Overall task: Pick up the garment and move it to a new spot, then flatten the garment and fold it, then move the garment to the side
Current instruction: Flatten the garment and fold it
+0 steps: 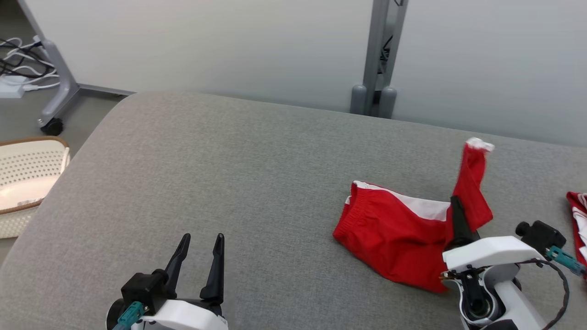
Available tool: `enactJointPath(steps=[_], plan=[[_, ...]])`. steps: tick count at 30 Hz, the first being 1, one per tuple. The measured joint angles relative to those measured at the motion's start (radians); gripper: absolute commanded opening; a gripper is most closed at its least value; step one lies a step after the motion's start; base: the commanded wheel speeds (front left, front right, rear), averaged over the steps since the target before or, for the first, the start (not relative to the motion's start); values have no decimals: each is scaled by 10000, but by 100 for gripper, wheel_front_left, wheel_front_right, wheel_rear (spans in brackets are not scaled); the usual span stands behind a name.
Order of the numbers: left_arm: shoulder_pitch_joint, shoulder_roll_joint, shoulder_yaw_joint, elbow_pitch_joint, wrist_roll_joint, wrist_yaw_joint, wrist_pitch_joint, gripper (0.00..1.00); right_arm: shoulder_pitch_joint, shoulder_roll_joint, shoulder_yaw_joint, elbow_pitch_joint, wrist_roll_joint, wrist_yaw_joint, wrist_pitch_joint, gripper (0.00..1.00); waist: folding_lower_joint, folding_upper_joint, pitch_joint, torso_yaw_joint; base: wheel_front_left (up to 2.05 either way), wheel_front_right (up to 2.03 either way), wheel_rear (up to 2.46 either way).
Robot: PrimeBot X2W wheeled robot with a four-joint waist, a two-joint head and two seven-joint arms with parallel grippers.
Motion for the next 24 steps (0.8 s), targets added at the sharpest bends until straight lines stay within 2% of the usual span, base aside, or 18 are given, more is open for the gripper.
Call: enactJointPath(steps=[9,19,20,21,24], plan=[[-61,-6,-61,155,305,-50,0,100,-314,23,1204,-128,656,0,48,0,0,0,176,663,0,0,0],[-104,-2,-217,180,303,-35,0,100,-675,35,2270,1131,1139,0,19,0,0,0,527,1368,0,0,0],[-111,4,-245,174,303,-10,0,100,-686,25,2345,1294,1254,0,15,10,0,0,559,1432,0,0,0],[-114,0,-280,167,301,-8,0,100,-732,27,2422,1476,1304,0,12,100,0,0,588,1497,0,0,0],[-116,-2,-345,167,291,35,0,100,-947,23,2608,1810,1605,0,8,100,0,0,649,1664,0,0,0]])
